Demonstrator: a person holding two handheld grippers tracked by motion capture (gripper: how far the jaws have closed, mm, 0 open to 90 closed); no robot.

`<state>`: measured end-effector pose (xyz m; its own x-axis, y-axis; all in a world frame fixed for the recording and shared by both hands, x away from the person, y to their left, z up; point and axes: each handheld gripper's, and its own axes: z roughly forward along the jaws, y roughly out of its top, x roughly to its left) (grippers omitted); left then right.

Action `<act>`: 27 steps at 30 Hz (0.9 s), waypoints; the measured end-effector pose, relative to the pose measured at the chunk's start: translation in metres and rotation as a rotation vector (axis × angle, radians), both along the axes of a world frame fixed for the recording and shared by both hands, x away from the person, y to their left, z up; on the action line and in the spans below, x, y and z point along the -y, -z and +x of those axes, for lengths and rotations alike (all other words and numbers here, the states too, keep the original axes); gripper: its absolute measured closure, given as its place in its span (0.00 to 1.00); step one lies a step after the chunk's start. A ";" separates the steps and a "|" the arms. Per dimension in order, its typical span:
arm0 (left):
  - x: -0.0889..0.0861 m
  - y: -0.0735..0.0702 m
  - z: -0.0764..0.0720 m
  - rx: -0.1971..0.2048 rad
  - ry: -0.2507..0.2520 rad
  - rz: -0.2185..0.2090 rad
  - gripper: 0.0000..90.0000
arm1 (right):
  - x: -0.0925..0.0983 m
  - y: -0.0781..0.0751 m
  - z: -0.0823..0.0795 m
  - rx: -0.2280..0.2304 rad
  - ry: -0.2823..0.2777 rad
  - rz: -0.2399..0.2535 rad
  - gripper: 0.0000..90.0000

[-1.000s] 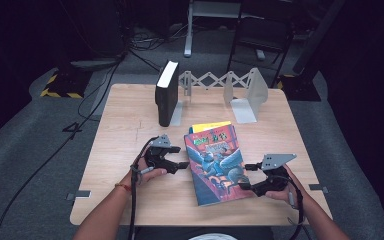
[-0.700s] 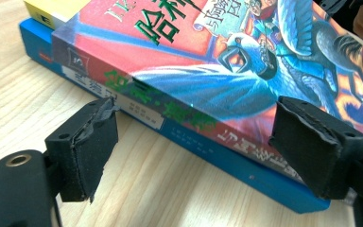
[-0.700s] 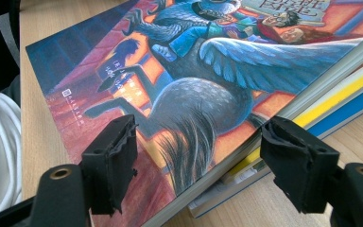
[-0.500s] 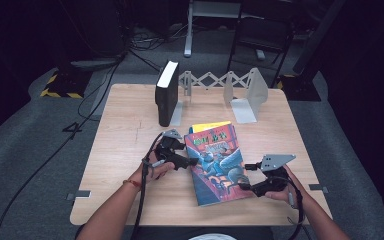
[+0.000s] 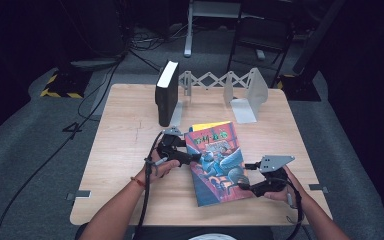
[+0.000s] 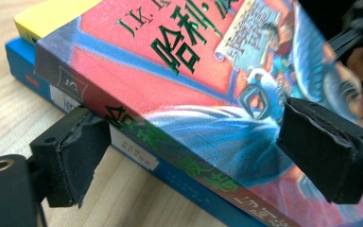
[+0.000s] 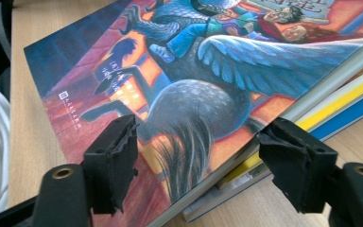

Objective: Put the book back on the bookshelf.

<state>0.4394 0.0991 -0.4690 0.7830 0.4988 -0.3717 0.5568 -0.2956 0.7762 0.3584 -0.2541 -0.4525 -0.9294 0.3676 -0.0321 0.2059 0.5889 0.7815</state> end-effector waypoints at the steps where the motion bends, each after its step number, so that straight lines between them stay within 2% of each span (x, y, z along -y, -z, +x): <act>1: 0.000 -0.002 -0.001 0.010 -0.009 -0.002 0.13 | 0.000 0.000 0.000 0.004 0.000 0.000 0.34; 3: -0.001 -0.006 -0.003 0.022 -0.018 -0.014 0.17 | 0.000 0.000 0.001 0.007 0.006 0.002 0.37; 5: -0.001 -0.011 -0.006 0.042 -0.020 -0.047 0.19 | 0.000 0.000 0.001 0.014 0.013 0.005 0.41; 8: 0.002 -0.017 -0.011 0.059 0.006 -0.066 0.24 | 0.002 0.000 0.000 0.032 0.026 0.010 0.49; 10: 0.006 -0.018 -0.012 0.060 0.014 -0.069 0.26 | 0.003 0.000 -0.001 0.037 0.031 0.020 0.52; 11: 0.009 -0.017 -0.013 0.046 0.032 -0.070 0.29 | 0.004 0.000 -0.001 0.038 0.033 0.024 0.53; 12: 0.012 -0.016 -0.013 0.048 0.030 -0.055 0.30 | 0.004 0.000 0.000 0.037 0.032 0.029 0.55; 13: 0.012 -0.016 -0.013 0.051 0.019 -0.052 0.29 | 0.003 0.000 0.000 0.037 0.033 0.029 0.54; 15: 0.009 -0.016 -0.012 0.039 0.019 -0.077 0.36 | 0.003 0.000 -0.001 0.042 0.039 0.018 0.54; 18: 0.005 -0.021 -0.013 0.066 0.022 -0.095 0.46 | 0.003 -0.001 0.000 0.036 0.043 0.018 0.55; 21: 0.004 -0.024 -0.014 0.086 0.037 -0.092 0.52 | 0.004 0.000 0.001 0.024 0.055 0.027 0.53; 23: 0.002 -0.025 -0.015 0.087 0.049 -0.109 0.56 | 0.005 0.000 0.002 0.019 0.058 0.037 0.53; 25: 0.002 -0.029 -0.018 0.111 0.072 -0.127 0.60 | 0.004 0.001 0.004 0.008 0.085 0.029 0.41; 27: 0.005 -0.036 -0.023 0.150 0.105 -0.126 0.64 | 0.001 0.003 0.008 -0.016 0.088 0.045 0.36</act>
<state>0.4162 0.0941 -0.4329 0.8792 0.3687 -0.3016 0.4038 -0.2411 0.8825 0.3665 -0.2554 -0.4551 -0.8936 0.4490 0.0005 0.2679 0.5323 0.8031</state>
